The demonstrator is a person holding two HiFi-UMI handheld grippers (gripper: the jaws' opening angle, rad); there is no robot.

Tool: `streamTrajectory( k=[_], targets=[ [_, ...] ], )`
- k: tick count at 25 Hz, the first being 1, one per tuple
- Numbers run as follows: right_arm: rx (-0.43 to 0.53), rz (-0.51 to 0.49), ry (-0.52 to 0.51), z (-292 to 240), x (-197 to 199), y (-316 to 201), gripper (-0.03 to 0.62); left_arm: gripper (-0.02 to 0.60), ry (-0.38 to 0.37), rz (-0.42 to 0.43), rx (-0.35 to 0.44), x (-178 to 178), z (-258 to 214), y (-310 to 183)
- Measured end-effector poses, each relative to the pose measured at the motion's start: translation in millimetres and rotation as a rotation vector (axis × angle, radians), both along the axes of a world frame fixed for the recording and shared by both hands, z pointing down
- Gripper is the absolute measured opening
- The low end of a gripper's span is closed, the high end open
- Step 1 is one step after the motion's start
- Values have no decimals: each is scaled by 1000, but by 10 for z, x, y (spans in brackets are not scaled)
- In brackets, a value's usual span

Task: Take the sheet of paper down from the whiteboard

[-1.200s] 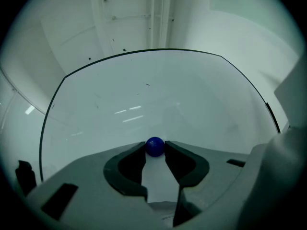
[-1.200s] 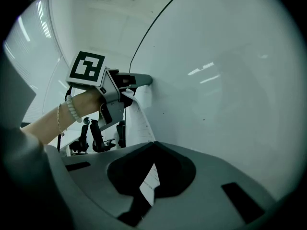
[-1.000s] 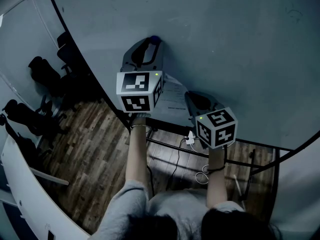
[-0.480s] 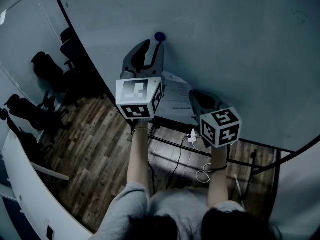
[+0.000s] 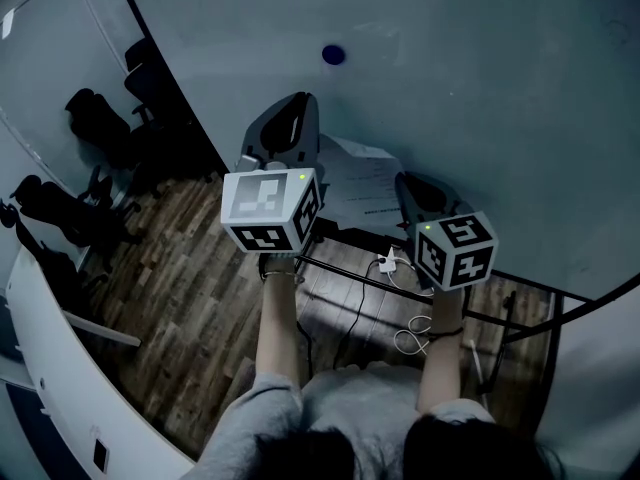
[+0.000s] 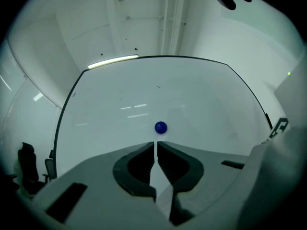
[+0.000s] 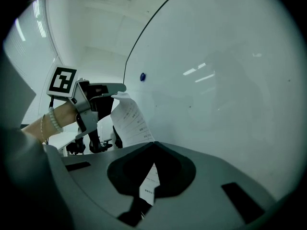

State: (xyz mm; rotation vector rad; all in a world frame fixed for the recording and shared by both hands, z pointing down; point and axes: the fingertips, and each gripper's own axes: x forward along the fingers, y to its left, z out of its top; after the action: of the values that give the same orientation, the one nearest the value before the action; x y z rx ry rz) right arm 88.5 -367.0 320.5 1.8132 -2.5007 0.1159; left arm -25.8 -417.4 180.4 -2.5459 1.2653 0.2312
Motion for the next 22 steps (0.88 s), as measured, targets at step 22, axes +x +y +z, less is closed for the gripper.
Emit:
streamTrajectory(
  k=[22],
  targets=[
    [-26, 30, 27, 147, -110, 18, 0, 6, 67, 44, -231, -531, 850, 370]
  ],
)
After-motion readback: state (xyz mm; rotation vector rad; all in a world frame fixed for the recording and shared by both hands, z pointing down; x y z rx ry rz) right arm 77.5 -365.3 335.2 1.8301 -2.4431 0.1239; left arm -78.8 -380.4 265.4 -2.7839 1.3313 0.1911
